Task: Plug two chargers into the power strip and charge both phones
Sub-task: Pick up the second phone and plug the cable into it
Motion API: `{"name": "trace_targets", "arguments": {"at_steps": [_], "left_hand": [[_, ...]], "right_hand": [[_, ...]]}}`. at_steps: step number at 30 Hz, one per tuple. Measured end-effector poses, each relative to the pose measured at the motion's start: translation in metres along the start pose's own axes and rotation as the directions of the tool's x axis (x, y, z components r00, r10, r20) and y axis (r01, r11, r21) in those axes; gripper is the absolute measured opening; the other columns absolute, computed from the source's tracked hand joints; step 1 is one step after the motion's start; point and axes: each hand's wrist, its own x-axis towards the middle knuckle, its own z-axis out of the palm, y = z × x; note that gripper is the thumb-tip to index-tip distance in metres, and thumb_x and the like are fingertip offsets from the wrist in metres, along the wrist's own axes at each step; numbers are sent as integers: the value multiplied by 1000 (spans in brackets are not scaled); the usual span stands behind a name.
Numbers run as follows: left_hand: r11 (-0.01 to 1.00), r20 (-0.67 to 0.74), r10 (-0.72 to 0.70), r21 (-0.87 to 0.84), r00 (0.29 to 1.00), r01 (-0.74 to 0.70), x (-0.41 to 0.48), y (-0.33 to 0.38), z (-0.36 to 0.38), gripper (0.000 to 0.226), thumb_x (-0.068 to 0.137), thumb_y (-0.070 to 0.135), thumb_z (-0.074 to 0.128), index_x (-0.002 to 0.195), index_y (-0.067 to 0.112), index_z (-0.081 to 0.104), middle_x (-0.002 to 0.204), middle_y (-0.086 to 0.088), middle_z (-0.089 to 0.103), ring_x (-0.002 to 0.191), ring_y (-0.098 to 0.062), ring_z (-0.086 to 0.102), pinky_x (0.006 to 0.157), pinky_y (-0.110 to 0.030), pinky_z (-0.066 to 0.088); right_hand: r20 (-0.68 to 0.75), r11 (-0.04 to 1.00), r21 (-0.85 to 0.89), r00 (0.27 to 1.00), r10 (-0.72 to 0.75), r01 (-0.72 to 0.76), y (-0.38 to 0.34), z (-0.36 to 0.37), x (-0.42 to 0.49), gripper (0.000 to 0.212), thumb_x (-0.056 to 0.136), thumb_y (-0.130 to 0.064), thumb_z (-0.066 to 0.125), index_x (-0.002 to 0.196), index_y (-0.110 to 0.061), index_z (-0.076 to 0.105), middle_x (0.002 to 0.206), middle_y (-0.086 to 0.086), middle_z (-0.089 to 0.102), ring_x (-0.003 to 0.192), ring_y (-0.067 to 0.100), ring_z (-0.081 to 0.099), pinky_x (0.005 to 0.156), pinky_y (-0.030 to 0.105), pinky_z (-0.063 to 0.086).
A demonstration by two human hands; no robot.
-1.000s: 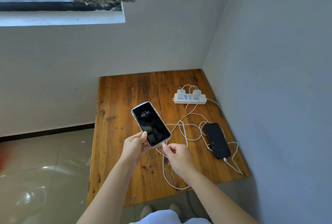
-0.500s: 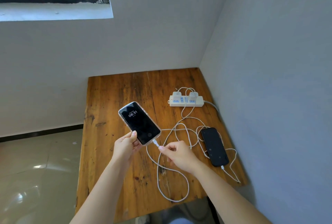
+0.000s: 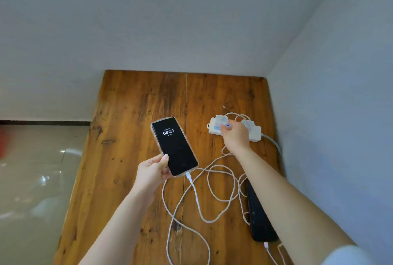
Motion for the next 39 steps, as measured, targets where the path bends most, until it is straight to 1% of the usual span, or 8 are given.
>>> {"name": "trace_targets", "arguments": {"at_steps": [3,9,15,25,31,33,36,39], "left_hand": [[1000,-23,-12,-26,1000,11,6,-4,6,12,93,18,55,94,18,66,105,-5,71,99,-23,67,76,-35,57],[999,-74,-20,-39,997,17,11,-4,6,12,93,19,55,91,22,66,99,-2,73,95,-21,68,63,-25,56],[997,-112,-55,-66,992,48,17,-2,1,11,93,18,56,91,20,67,98,-1,72,94,-21,68,72,-32,57],[988,-108,-31,-155,994,14,15,2,-3,13,93,15,56,89,18,69,74,9,75,81,-15,70,54,-23,56],[991,-98,-4,-132,995,-9,9,0,-7,13,93,18,57,92,21,69,81,8,76,87,-17,70,66,-29,59],[992,-87,11,-123,996,-21,4,0,-8,13,93,19,56,93,21,69,83,7,76,88,-17,70,68,-29,59],[992,-97,35,-119,995,-46,-6,3,-9,14,94,20,55,92,21,69,95,-1,74,93,-21,69,75,-34,58],[990,-125,66,-118,990,-80,-16,7,-13,16,95,20,53,95,19,69,100,-7,73,95,-23,68,85,-41,55]], "right_hand": [[-25,999,-47,1000,6,-8,-5,17,29,35,90,-36,59,112,-8,62,113,10,68,97,22,65,58,15,42],[-112,997,-74,994,-17,8,8,25,41,27,88,-33,63,95,-9,69,101,8,73,78,10,63,48,12,31],[-76,989,-144,996,-44,33,8,17,44,35,93,-44,51,78,-14,62,98,8,73,65,9,60,47,13,31],[-105,981,-185,992,-73,53,5,24,40,37,94,-39,50,94,-6,66,103,13,71,88,21,68,48,13,35],[-43,993,-121,999,-16,11,-4,18,22,36,95,-37,51,110,-6,61,111,13,67,93,22,65,57,14,42],[-24,998,-62,1000,-11,9,-6,19,-5,33,93,-36,54,112,-8,60,107,10,66,83,14,61,55,12,40],[300,995,88,954,14,-42,-13,22,-61,34,93,-41,51,92,-11,66,83,7,67,71,18,61,53,21,49],[680,995,78,733,-13,-54,-19,19,-110,43,93,-49,45,81,-16,69,73,0,70,73,14,68,67,27,54]]}}
